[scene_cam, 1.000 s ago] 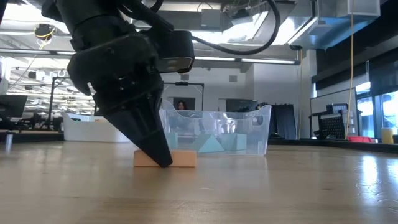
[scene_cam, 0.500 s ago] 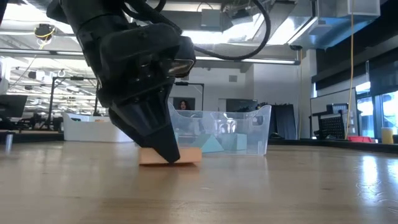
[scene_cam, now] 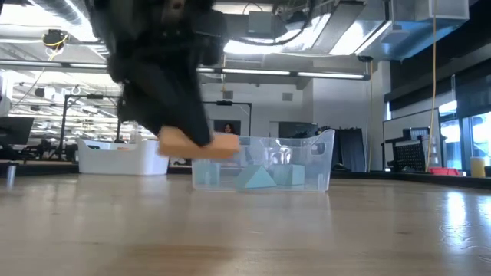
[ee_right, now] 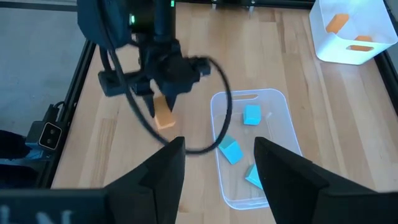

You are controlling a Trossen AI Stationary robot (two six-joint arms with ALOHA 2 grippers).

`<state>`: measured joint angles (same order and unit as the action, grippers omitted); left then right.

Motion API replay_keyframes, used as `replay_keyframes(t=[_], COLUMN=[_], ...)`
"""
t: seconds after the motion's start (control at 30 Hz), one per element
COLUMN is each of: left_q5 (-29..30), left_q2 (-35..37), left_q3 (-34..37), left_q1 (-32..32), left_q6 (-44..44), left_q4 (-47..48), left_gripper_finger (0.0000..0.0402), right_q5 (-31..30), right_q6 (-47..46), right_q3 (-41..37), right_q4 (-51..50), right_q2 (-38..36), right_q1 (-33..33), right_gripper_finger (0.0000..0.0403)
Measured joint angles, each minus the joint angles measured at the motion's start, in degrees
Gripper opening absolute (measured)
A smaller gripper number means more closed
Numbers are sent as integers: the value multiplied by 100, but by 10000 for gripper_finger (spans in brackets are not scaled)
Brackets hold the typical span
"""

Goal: Sort & place blocks by color
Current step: Put the yellow block into the white bin

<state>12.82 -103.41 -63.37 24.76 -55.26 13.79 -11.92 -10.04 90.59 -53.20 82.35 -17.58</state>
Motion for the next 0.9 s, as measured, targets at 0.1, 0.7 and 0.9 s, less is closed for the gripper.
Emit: replay_keyframes(t=[0.1, 0.7, 0.9], left_q5=[191, 1743, 1984], left_q2=[239, 2574, 3312], left_q3=[-6, -11, -11], left_q1=[19, -333, -1240], left_q6=[-135, -935, -935], left_q4=[155, 2694, 4236], left_gripper_finger=[122, 122, 122], right_q5=[0, 6, 2], right_q6=[0, -141, -146], right_q3=[0, 0, 0], right_q4=[16, 559, 740], right_q2=[0, -1, 0], right_q1=[0, 0, 0], right_gripper_finger=[193, 193, 193])
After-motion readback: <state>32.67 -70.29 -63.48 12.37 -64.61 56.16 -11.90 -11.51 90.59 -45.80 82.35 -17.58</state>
